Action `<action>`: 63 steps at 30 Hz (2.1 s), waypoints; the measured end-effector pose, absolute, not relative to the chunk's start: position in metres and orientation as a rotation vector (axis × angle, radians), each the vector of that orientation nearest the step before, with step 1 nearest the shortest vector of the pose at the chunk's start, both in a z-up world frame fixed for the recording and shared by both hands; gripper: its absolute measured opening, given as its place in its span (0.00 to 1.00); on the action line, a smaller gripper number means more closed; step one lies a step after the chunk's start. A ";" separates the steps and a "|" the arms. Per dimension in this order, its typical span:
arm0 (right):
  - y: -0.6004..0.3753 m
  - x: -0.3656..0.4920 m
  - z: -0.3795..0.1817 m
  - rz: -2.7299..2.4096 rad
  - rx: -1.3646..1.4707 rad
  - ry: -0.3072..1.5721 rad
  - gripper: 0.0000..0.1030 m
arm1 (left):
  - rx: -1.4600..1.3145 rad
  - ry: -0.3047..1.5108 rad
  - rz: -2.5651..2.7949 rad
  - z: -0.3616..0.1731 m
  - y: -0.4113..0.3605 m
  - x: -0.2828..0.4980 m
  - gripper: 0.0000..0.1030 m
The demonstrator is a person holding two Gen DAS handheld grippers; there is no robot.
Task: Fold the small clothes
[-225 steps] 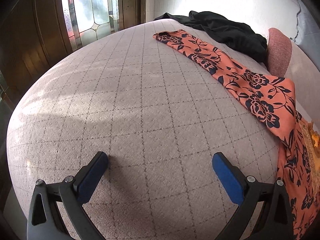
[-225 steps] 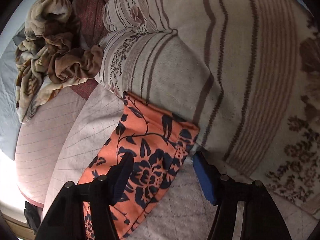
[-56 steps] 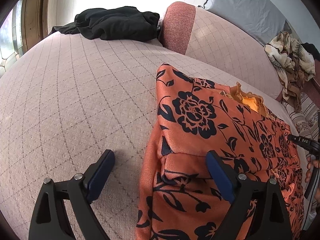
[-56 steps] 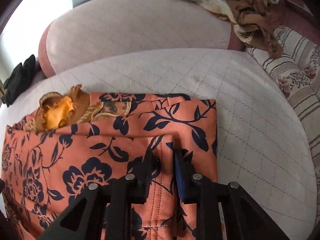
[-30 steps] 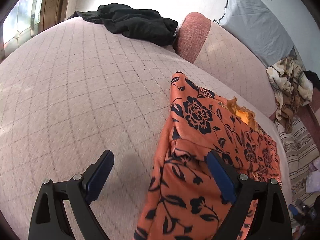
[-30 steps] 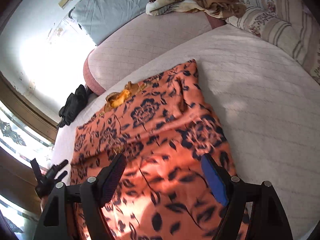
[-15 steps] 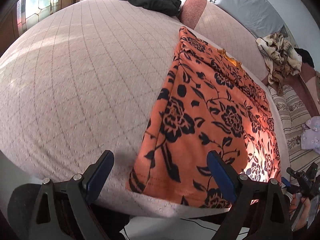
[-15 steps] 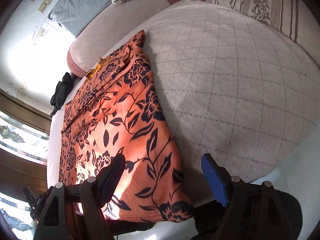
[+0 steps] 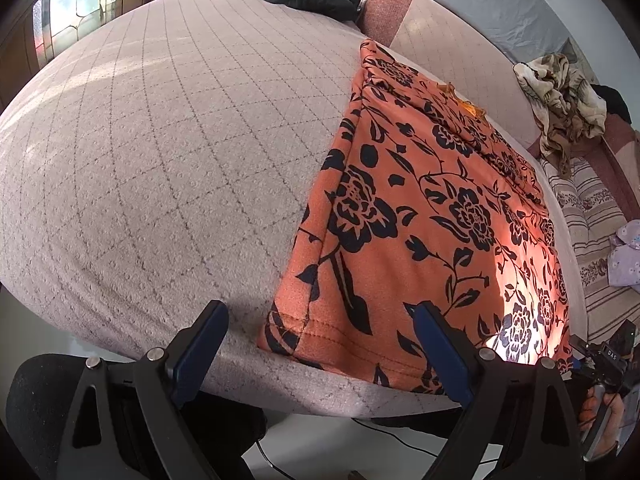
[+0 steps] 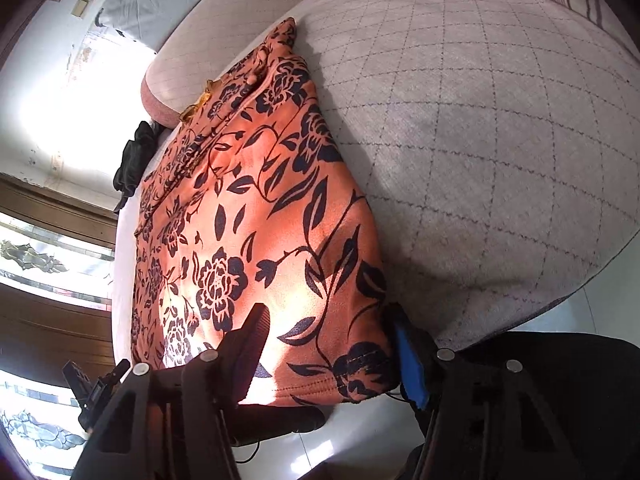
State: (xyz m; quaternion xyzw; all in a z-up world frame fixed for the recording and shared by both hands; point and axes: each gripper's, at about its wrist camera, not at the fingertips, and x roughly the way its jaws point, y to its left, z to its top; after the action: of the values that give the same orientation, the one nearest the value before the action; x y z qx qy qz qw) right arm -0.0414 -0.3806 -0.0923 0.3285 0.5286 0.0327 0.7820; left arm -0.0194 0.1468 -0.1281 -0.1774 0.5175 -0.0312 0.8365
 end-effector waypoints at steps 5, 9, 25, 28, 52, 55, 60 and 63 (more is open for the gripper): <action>-0.378 -0.039 -0.093 0.061 0.676 1.153 0.46 | -0.311 1.104 -0.084 -0.128 0.140 -0.017 0.11; -0.384 -0.037 -0.097 0.032 0.663 1.193 0.06 | -0.345 1.062 -0.112 -0.114 0.141 -0.021 0.08; -0.384 -0.041 -0.095 0.069 0.779 1.150 0.68 | -0.361 1.081 -0.054 -0.122 0.137 -0.013 0.74; -0.380 -0.037 -0.097 0.043 0.746 1.164 0.55 | -0.306 1.093 -0.049 -0.124 0.134 -0.010 0.40; -0.393 -0.034 -0.102 0.095 0.854 1.160 0.38 | -0.359 1.114 -0.129 -0.126 0.131 -0.003 0.34; -0.393 -0.030 -0.104 0.088 0.832 1.187 0.30 | -0.251 1.113 -0.106 -0.121 0.119 0.000 0.14; -0.396 -0.033 -0.092 0.103 0.817 1.170 0.06 | -0.300 1.063 -0.138 -0.107 0.124 -0.001 0.07; -0.398 -0.034 -0.100 0.109 0.845 1.179 0.06 | -0.302 1.128 -0.109 -0.124 0.128 0.001 0.07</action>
State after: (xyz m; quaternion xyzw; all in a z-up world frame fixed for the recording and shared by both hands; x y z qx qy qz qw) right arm -0.0342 -0.3976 -0.0998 0.3864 0.5390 0.0497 0.7468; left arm 0.0011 0.1279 -0.1236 -0.1423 0.5323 -0.0515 0.8329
